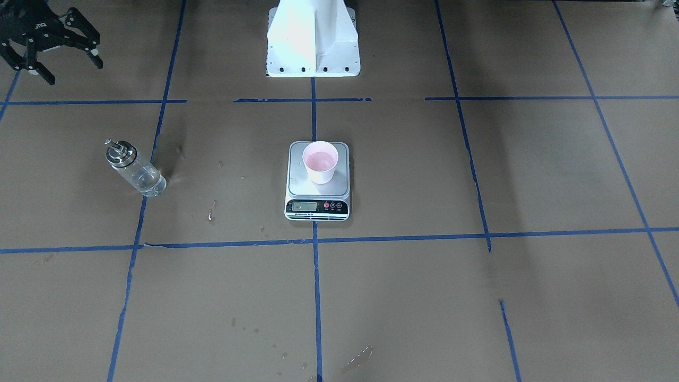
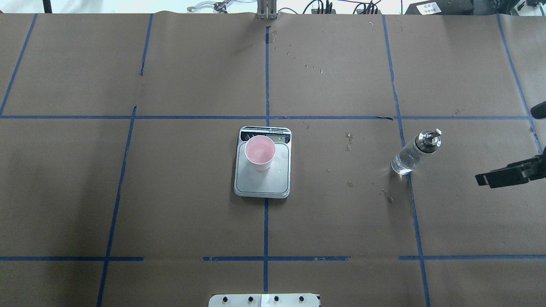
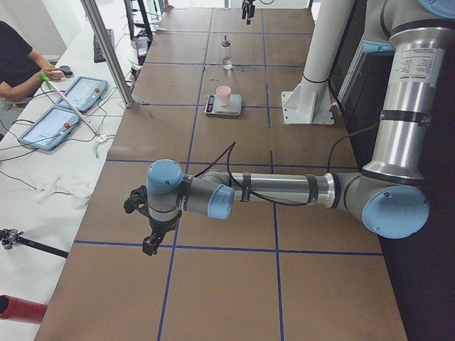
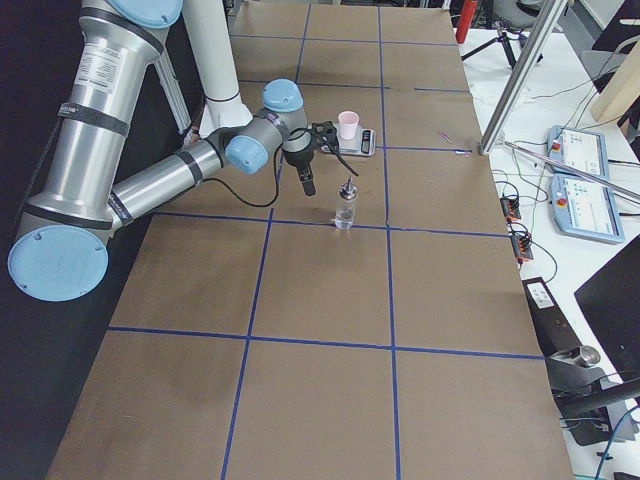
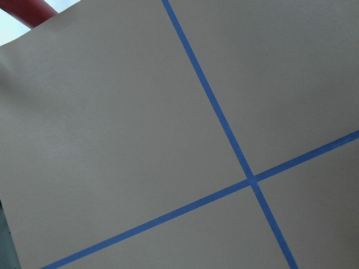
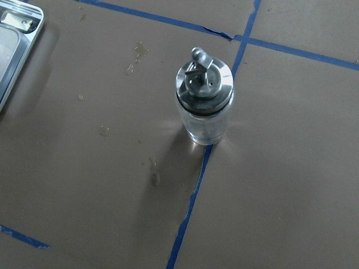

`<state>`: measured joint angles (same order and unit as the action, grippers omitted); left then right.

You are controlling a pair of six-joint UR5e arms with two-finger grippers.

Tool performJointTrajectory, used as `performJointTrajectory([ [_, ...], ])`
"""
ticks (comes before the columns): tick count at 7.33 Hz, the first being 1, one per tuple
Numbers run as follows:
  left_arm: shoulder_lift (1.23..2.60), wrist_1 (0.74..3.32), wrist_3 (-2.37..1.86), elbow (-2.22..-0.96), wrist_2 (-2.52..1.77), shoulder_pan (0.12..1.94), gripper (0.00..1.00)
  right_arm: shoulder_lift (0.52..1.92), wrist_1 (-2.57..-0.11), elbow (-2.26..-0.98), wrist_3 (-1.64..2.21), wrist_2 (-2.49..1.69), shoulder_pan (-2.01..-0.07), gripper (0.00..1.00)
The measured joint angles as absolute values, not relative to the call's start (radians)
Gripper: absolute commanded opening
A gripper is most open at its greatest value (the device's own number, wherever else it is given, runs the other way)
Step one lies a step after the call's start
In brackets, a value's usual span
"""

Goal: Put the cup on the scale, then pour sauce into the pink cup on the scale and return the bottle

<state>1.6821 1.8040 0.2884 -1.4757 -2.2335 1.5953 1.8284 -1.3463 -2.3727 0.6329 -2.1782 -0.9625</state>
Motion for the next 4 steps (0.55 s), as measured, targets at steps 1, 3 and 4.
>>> performJointTrajectory([
  [1, 1.682, 1.804, 0.288, -1.476, -2.234, 1.595, 1.0, 1.751, -1.479, -2.351, 0.514, -2.236, -1.064, 1.0],
  [3, 1.682, 1.803, 0.286, -1.475, -2.234, 1.595, 1.0, 1.612, -1.716, -2.268, 0.219, -2.283, -1.234, 1.0],
  [4, 1.683, 1.799, 0.286, -1.474, -2.236, 1.595, 1.0, 1.581, -1.768, -2.199, 0.062, -2.289, -1.305, 1.0],
])
